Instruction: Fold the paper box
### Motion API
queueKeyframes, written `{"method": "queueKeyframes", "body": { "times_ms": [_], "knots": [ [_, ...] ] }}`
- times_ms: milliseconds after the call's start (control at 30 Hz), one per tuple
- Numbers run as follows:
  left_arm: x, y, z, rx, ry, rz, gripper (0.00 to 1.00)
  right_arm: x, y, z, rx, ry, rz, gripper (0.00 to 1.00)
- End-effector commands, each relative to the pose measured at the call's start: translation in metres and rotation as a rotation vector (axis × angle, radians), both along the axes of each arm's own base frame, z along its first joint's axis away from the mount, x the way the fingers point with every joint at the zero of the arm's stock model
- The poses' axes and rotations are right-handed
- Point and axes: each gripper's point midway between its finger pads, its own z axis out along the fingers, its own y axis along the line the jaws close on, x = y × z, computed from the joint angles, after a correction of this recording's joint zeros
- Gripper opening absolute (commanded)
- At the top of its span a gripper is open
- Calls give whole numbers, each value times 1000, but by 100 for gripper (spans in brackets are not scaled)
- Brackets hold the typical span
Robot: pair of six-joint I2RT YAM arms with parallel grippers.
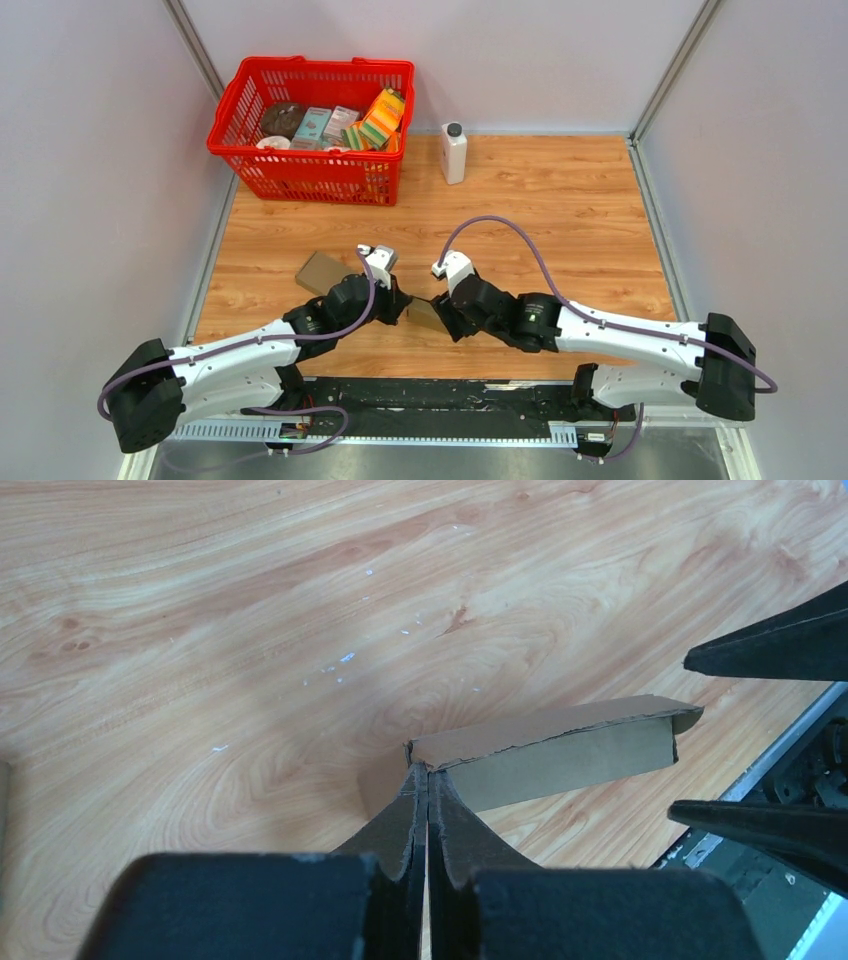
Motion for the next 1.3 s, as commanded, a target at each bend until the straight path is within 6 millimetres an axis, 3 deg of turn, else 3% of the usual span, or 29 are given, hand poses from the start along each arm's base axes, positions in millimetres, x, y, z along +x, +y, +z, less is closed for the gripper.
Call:
{"method": "queueKeyframes", "body": {
  "times_ms": [0, 167, 467, 600, 767, 867, 900, 1000, 1100, 1133, 1167, 1267],
  "knots": [
    [-20, 12, -34, 98, 101, -34, 0, 6, 15, 11, -87, -111, 145, 64],
    [-19, 12, -34, 97, 103, -25, 0, 5, 27, -2, -211, -198, 181, 65],
    [-19, 13, -43, 99, 130, -4, 0, 10, 20, -14, -441, -420, 82, 60],
    [-20, 14, -47, 92, 142, 4, 0, 15, 13, -16, -499, -501, 20, 44],
    [-24, 14, -51, 58, 169, 22, 1, 12, 14, -22, -506, -544, 17, 35],
    [-30, 16, -52, 38, 195, 21, 12, 9, 17, -30, -487, -534, 44, 34],
    [-32, 16, -51, 31, 199, 19, 23, 9, 18, -32, -480, -534, 45, 34],
    [-36, 21, -41, -1, 200, 21, 37, 7, 20, -33, -448, -533, 59, 33],
    [-38, 39, -33, -24, 214, 54, 46, 4, 17, -39, -422, -512, 85, 33],
    [-38, 39, -19, -92, 209, 48, 47, 3, 16, -41, -417, -504, 90, 33],
    [-34, 50, -21, -114, 229, 92, 49, 2, 16, -41, -406, -502, 94, 34],
    [-32, 51, 2, -261, 234, 94, 53, -1, 17, -42, -372, -494, 118, 35]
  ]
}}
